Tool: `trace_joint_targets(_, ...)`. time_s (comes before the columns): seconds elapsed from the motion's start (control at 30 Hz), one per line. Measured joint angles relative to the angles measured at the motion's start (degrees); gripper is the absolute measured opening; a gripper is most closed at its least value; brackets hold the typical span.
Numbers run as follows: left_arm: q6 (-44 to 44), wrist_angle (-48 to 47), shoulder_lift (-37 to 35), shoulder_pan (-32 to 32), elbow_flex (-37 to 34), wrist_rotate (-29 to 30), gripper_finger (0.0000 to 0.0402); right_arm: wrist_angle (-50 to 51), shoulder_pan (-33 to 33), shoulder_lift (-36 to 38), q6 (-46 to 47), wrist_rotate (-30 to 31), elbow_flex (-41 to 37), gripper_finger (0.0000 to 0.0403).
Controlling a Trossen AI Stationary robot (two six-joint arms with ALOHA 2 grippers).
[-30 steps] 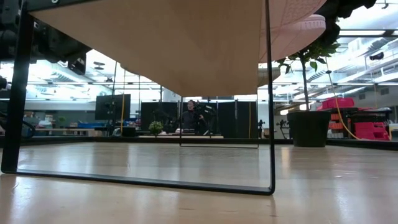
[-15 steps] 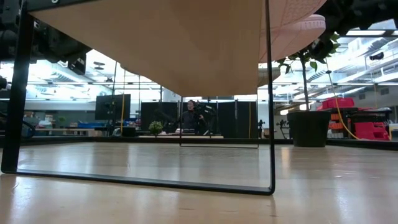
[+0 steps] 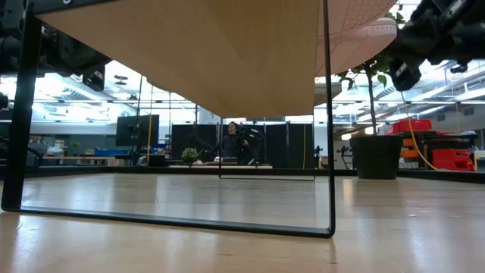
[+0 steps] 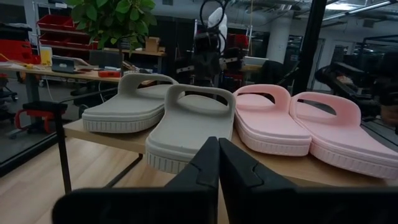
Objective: Pick and place slides into the shelf
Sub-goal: Return to Home Position
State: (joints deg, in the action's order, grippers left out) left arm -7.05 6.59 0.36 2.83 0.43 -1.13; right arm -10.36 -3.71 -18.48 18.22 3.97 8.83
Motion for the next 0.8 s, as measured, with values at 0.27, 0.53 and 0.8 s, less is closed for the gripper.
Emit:
trace_joint_targets(0.27,0.08,0.0,0.0,0.0,-0.02,0.0,0.0005,-8.73,1.4,3.74,-0.06,-0.03,-8.3,0.0)
trace_joint_targets(0.53,0.15,0.0,-0.02,0.0,-0.02,1.03,0.0008,-9.41,5.1,4.47,-3.45,-3.44,-8.25,0.0)
trace_joint_targets(0.8,-0.91,-0.07,-0.02,0.0,-0.04,1.06,0.0015,-7.9,8.13,8.18,-4.21,-9.48,-8.25,0.0)
